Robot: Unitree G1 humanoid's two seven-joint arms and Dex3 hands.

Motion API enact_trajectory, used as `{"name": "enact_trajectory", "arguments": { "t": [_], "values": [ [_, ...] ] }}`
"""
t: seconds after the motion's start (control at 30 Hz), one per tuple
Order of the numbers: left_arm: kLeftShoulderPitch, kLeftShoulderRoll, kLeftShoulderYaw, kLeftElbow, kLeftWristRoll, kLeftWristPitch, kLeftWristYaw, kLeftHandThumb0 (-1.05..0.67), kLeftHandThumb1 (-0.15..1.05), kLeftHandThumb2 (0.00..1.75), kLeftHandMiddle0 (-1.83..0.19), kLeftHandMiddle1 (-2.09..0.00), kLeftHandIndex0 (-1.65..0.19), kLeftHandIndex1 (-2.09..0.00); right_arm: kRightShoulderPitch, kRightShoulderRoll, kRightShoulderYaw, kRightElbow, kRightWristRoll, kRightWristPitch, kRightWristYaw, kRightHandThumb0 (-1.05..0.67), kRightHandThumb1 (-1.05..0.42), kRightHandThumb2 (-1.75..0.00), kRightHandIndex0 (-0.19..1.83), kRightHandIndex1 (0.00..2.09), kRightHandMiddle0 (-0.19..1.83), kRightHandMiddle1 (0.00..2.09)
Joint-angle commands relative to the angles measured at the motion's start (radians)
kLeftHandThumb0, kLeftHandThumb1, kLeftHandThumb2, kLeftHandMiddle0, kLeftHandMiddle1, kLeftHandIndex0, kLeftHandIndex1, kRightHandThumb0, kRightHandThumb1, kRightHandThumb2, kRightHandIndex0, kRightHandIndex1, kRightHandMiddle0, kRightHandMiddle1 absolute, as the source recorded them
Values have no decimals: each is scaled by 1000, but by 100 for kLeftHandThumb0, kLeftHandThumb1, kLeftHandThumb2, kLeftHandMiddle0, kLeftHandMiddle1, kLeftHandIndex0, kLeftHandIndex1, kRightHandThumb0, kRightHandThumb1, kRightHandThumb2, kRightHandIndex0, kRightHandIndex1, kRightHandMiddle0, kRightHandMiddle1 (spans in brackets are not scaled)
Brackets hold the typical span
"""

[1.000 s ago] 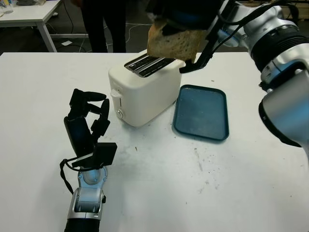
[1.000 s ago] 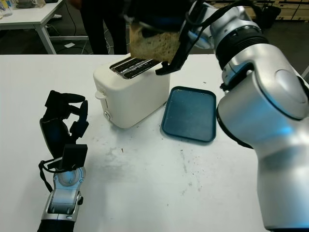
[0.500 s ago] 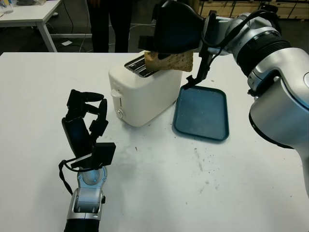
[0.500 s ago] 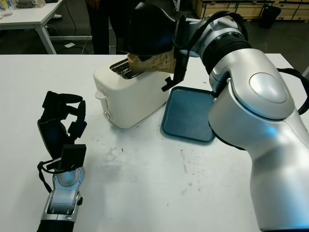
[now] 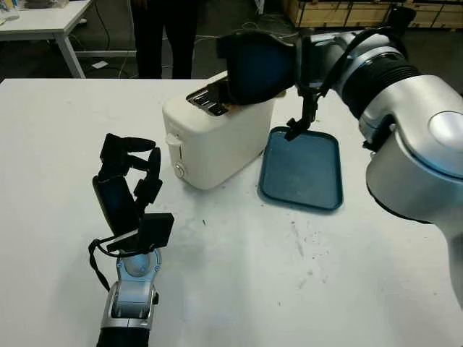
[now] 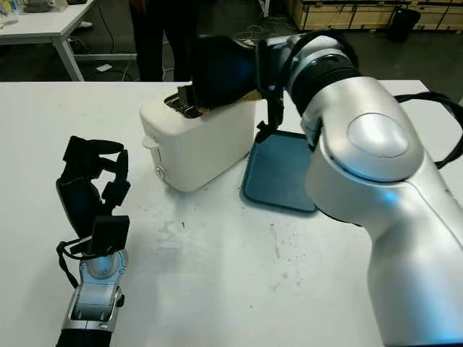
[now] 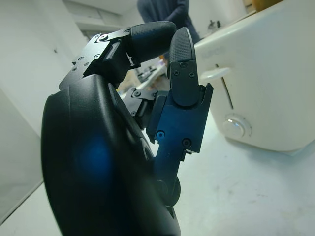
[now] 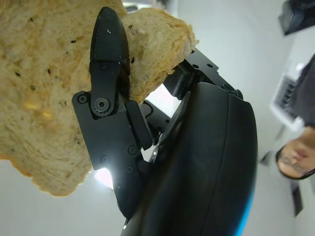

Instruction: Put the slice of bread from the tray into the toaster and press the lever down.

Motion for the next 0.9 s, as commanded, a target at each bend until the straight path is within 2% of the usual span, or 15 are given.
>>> {"name": "enact_trajectory", "arguments": {
  "t": [0.0, 0.13, 0.47, 0.87],
  "values": [
    [5, -9, -7, -8, 21, 3, 9, -49, 92, 38, -63, -172, -45, -147, -25, 26, 8, -1, -5, -2, -39, -65, -92, -62, 118, 175, 82, 174],
    [6, -15, -9, -7, 15, -2, 10, -48, 92, 38, -62, -173, -45, -148, -29, 64, -6, -1, 17, -25, -65, -65, -92, -66, 117, 175, 81, 175],
    [20, -28, -11, -18, 9, 8, 18, -47, 92, 37, -61, -173, -44, -149, -34, 127, -72, -1, 87, -68, -102, -66, -92, -58, 122, 175, 88, 172],
    [20, -14, -10, -21, 11, 16, 10, -48, 92, 37, -63, -172, -45, -149, -2, 43, -144, 6, 158, -103, 93, -65, -92, -65, 121, 175, 91, 175]
  ]
}}
